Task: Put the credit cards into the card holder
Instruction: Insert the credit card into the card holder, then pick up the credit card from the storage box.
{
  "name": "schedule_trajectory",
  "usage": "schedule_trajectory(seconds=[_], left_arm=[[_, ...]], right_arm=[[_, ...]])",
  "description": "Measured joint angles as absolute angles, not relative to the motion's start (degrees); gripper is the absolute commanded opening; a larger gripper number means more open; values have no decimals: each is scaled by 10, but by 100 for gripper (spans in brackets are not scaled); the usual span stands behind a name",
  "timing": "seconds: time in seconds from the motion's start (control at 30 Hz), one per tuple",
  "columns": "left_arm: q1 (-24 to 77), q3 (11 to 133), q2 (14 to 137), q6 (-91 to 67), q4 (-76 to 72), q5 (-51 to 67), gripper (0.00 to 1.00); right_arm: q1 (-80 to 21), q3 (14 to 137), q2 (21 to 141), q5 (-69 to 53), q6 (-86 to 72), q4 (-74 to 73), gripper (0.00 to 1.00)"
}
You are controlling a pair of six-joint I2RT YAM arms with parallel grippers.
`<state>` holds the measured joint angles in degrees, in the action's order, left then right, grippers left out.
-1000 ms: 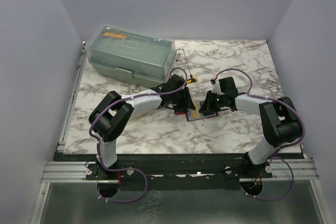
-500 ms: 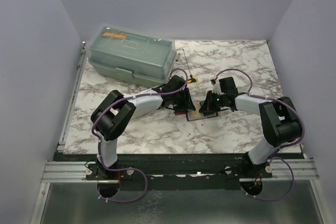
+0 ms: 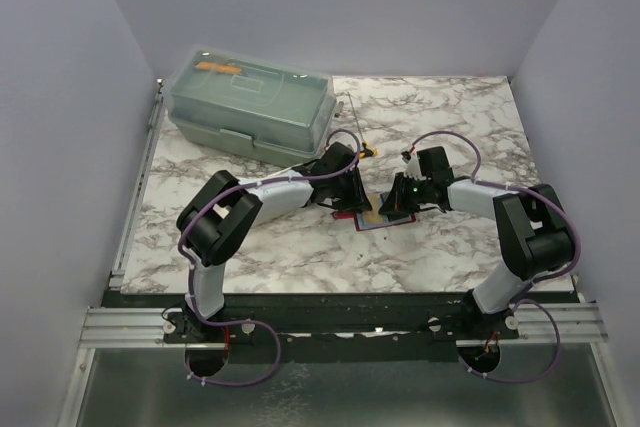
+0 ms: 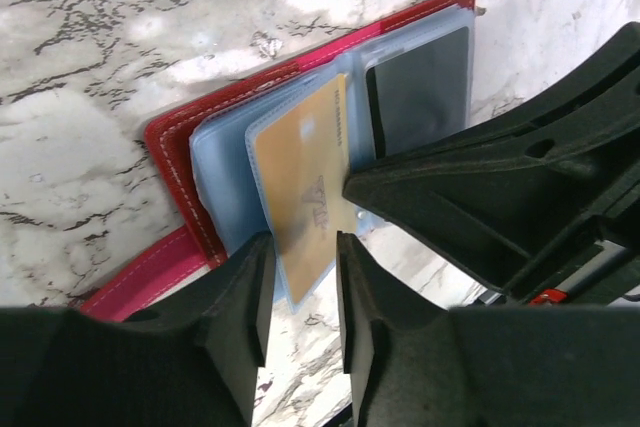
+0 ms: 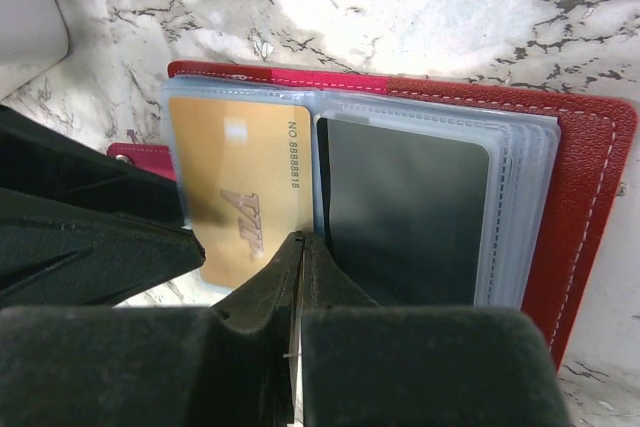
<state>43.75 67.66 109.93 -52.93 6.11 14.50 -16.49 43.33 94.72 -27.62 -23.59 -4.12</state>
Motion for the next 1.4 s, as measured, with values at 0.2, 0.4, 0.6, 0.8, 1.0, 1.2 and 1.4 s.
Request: schedule_trajectory(seconds=[0.2, 0.4, 0.6, 0.8, 1.0, 1.2, 1.4], left_arm=[[443, 692, 1100, -529, 61, 145, 30], [452, 717, 1103, -528, 61, 148, 36], [465, 788, 1150, -527, 52, 173, 48], [491, 878, 1226, -529, 43, 208, 53], [493, 844, 1186, -506, 64, 210, 79], [425, 697, 936, -467, 166, 171, 86], [317, 626, 787, -461, 217, 121, 88]], right_arm=[[-165, 435, 946, -275, -238, -44, 10], [-167, 461, 916, -211, -254, -117, 46], [-156, 540, 762, -36, -258, -262, 63], [-148, 633, 662, 21, -243, -304, 65], [-148, 634, 655, 2, -219, -327, 65], [-157, 587, 705, -60, -208, -308, 65], [-197, 574, 755, -104, -209, -275, 65]])
